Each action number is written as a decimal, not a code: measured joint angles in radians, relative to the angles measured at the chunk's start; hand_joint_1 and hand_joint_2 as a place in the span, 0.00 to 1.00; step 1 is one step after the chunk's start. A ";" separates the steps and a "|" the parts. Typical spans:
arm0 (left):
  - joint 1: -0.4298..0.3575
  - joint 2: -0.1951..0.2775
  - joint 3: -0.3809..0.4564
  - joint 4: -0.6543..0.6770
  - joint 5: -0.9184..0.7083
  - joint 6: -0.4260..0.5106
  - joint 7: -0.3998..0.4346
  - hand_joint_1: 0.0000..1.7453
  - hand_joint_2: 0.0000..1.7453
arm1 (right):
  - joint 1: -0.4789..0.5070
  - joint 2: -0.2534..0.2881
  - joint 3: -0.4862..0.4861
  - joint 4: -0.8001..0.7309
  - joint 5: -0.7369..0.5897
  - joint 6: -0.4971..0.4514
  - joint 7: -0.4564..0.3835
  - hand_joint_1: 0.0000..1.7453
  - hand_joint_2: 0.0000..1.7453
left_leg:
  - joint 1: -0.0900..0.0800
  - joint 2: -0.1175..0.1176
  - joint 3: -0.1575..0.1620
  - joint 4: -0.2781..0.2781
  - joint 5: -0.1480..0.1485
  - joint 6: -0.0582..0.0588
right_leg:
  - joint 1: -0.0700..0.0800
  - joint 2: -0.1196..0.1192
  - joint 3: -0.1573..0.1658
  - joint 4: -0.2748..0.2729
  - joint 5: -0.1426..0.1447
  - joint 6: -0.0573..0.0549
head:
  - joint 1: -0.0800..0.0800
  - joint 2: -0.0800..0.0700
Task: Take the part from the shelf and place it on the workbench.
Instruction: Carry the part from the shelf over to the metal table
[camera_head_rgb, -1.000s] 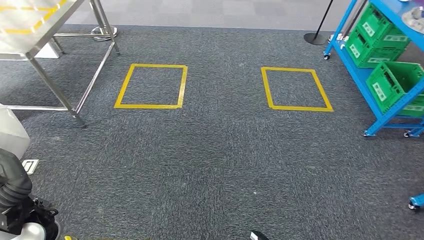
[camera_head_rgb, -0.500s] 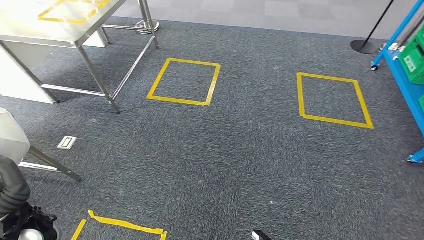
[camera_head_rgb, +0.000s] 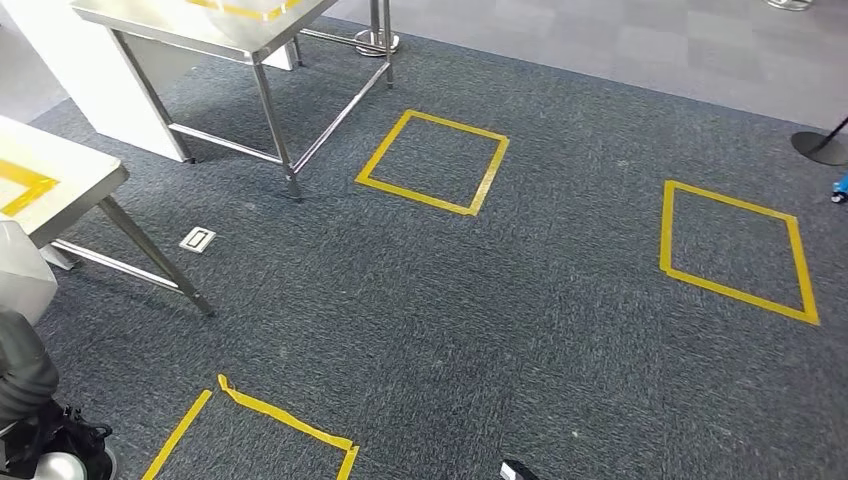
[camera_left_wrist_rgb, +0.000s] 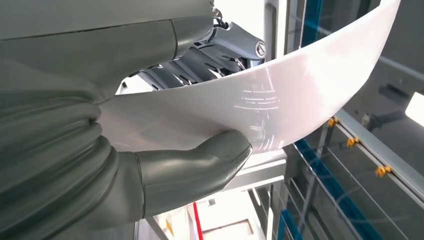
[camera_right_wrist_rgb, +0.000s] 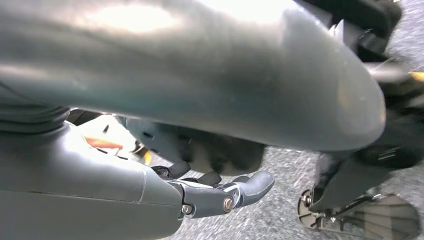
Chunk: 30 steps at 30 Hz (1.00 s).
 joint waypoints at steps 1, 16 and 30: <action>0.000 0.000 0.000 0.001 0.000 0.000 0.000 1.00 1.00 | 0.002 0.000 0.000 0.000 0.000 0.000 0.000 0.00 0.00 | 0.000 -0.015 -0.001 0.001 0.001 0.000 | 0.000 0.002 -0.014 0.022 0.004 -0.001 | 0.000 0.000; -0.037 -0.007 -0.002 0.018 0.003 0.016 0.001 1.00 1.00 | 0.002 0.006 0.002 0.000 -0.007 -0.015 -0.010 0.00 0.00 | 0.001 0.024 -0.135 0.253 -0.112 -0.059 | 0.001 -0.039 0.107 -0.267 0.151 -0.058 | -0.008 0.000; -0.050 -0.008 0.002 0.006 -0.005 -0.002 0.001 1.00 1.00 | -0.001 0.007 0.004 0.000 -0.023 -0.017 -0.022 0.00 0.00 | -0.001 0.013 -0.010 0.007 0.003 0.005 | 0.002 -0.003 0.017 -0.030 0.010 0.000 | 0.003 0.000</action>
